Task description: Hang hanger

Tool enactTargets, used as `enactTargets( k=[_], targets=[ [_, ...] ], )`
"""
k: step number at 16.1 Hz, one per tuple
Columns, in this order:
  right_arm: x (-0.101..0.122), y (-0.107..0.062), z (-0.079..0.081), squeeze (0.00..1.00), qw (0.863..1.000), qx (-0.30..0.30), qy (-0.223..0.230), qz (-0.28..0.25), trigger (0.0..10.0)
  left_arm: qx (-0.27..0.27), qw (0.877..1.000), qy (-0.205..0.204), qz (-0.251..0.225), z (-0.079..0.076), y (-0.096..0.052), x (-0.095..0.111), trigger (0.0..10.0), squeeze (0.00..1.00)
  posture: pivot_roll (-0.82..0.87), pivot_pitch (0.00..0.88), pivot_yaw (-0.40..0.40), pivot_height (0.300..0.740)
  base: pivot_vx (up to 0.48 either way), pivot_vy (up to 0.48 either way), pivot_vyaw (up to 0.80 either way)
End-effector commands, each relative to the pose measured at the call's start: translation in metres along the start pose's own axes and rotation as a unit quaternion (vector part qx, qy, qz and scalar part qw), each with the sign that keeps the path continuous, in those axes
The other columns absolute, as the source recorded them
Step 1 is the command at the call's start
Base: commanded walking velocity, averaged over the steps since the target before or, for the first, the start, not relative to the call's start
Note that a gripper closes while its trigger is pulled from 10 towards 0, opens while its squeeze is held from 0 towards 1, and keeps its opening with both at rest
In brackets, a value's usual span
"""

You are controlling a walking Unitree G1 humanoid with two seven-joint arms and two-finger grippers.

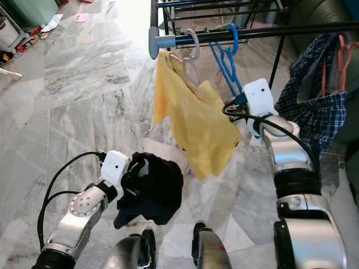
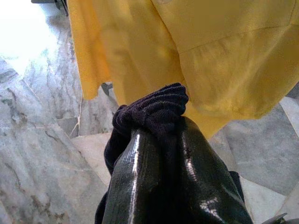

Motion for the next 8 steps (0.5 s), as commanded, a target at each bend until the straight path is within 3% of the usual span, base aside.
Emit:
enactTargets(
  k=[1, 7, 8],
  targets=[
    [-0.004, -0.003, 0.000, 0.00, 1.000, -0.010, 0.020, 0.003, 10.0, -0.005, 1.000, 0.004, 0.008, -0.001, -0.003, -0.007, 10.0, 0.00, -0.09, 0.239, 0.088, 0.740, 0.000, 0.000, 0.00],
    [-0.014, -0.007, -0.014, 0.00, 0.995, -0.064, 0.076, 0.021, 10.0, -0.008, 1.000, 0.003, 0.011, -0.002, -0.003, -0.009, 10.0, 0.00, -0.09, 0.242, 0.088, 0.740, 0.000, 0.000, 0.00],
    [-0.016, -0.007, -0.015, 1.00, 0.994, -0.069, 0.081, 0.023, 10.0, -0.009, 1.000, 0.003, 0.012, -0.003, -0.003, -0.009, 10.0, 0.00, -0.09, 0.242, 0.089, 0.740, 0.000, 0.000, 0.00]
  ],
)
Point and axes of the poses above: a point about 5 cm out from each wrist's last joint towards the gripper, its own y axis pointing out of the wrist towards the gripper, its own x axis along the axis of the wrist's last joint, z = x × y, the point moved 6 cm from there along y, pointing out of the wrist towards the gripper, and after that the axes turned 10 degrees about -y, right-handed, at the moved point
